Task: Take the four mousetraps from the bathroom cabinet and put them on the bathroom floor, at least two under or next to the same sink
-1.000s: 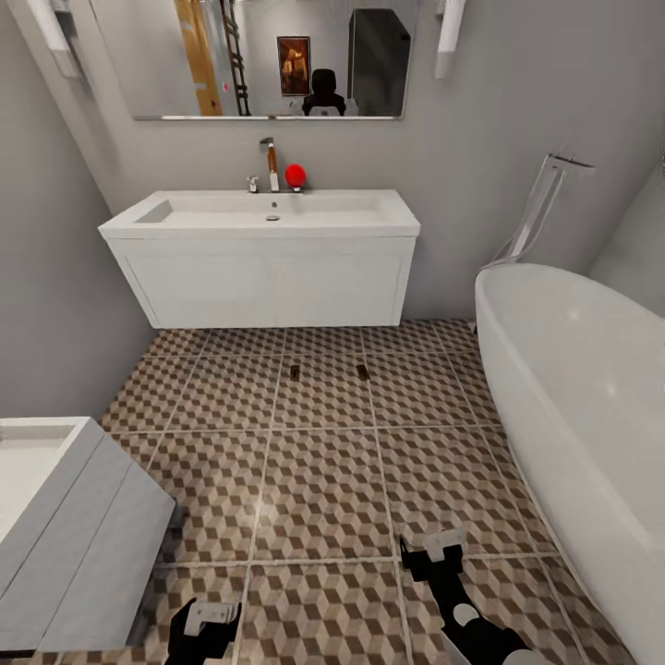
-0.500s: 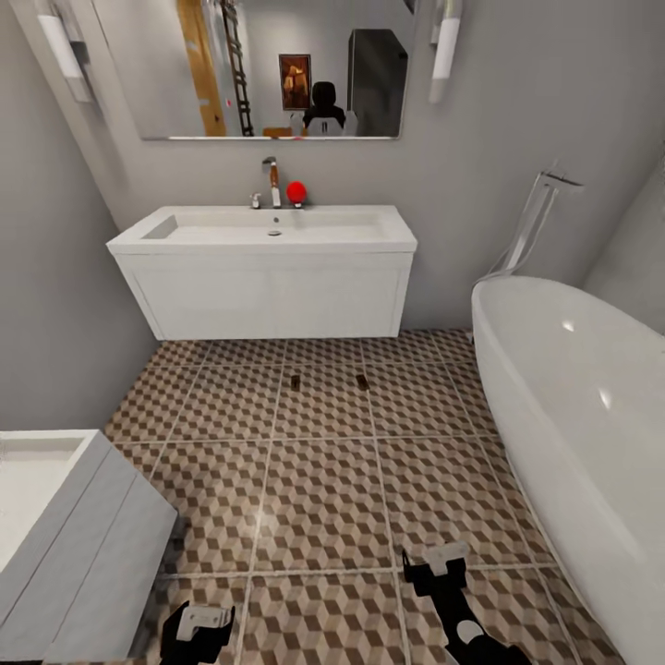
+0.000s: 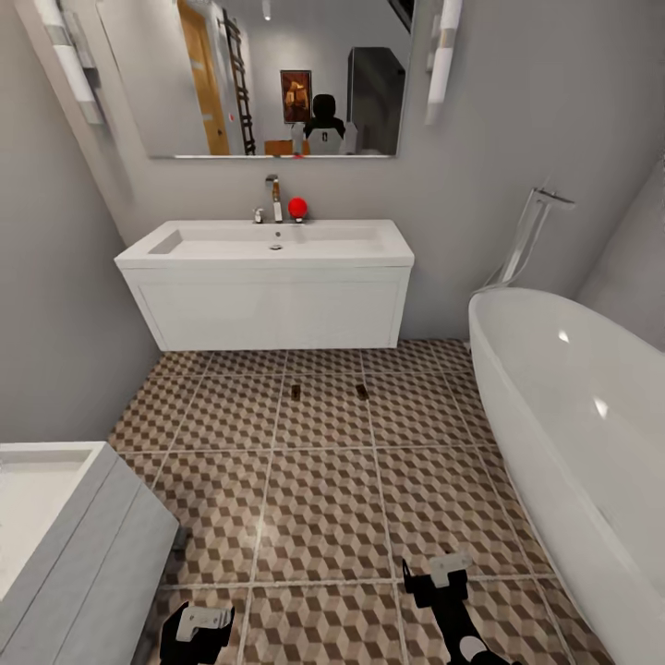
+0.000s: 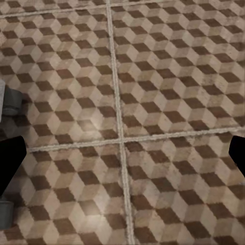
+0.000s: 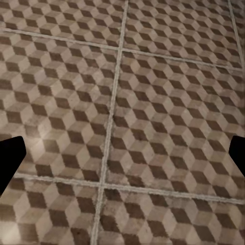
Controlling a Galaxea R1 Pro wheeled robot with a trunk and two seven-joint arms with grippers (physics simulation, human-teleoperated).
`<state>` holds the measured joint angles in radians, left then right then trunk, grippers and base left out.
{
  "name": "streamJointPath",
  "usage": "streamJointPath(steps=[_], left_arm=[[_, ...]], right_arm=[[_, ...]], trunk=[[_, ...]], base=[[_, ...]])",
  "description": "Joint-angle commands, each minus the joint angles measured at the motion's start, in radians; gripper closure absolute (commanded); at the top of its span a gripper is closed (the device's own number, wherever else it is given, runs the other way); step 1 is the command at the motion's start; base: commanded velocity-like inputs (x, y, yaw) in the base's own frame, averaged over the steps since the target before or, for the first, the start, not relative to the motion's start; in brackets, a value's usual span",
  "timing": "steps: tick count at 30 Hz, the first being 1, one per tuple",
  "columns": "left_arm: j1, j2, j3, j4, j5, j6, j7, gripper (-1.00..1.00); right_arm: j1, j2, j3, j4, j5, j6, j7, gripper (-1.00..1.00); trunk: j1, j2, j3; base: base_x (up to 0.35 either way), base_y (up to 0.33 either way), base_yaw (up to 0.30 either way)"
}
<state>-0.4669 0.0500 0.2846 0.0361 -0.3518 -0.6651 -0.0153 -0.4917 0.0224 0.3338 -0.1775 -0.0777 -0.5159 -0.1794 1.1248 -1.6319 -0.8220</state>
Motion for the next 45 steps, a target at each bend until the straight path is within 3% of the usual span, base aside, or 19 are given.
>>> streamJointPath(steps=[1,45], left_arm=[[-0.001,0.001,0.008,0.004,-0.006,-0.005,-0.002,-1.0],[0.001,-0.001,0.01,0.004,-0.006,-0.004,-0.002,-1.0]], right_arm=[[0.0,0.0,0.009,0.001,-0.008,-0.005,-0.005,-1.0],[0.005,0.001,0.011,0.001,-0.003,-0.016,-0.005,-1.0]], trunk=[[-0.004,0.007,0.004],[-0.173,0.315,0.215]], base=[[0.0,0.0,0.0],[0.0,0.0,0.0]])
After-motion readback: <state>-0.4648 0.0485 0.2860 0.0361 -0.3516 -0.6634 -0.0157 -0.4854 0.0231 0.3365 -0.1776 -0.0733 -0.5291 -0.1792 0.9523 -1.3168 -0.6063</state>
